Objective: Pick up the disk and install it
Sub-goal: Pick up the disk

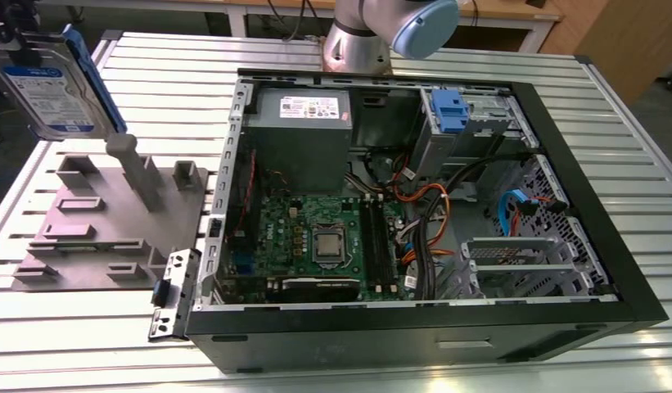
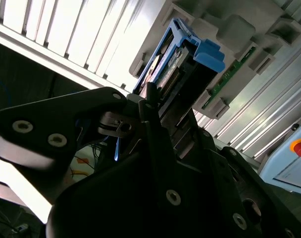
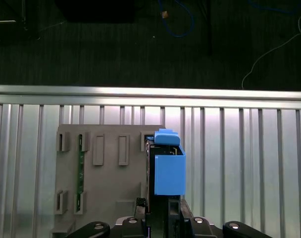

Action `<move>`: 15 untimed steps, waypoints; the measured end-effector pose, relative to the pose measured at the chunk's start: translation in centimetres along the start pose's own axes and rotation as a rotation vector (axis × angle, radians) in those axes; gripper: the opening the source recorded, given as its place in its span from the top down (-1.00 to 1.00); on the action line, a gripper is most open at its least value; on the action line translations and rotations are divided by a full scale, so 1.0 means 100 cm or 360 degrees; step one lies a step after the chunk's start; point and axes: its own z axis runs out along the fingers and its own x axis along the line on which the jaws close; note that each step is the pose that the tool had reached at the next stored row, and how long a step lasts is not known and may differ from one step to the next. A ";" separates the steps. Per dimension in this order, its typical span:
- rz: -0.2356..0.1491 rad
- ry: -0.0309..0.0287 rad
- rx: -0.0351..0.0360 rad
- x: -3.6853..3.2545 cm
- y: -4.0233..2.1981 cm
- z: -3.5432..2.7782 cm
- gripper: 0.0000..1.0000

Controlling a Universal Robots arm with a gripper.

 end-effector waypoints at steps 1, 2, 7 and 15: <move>0.0000 -0.00002 0.0000 -0.0001 0.0000 -0.0003 0.30; 0.0000 -0.00002 0.0000 -0.0001 0.0000 -0.0006 0.30; 0.0000 -0.00011 0.0000 -0.0005 0.0001 -0.0022 0.30; 0.0000 -0.00028 0.0000 -0.0008 0.0003 -0.0051 0.30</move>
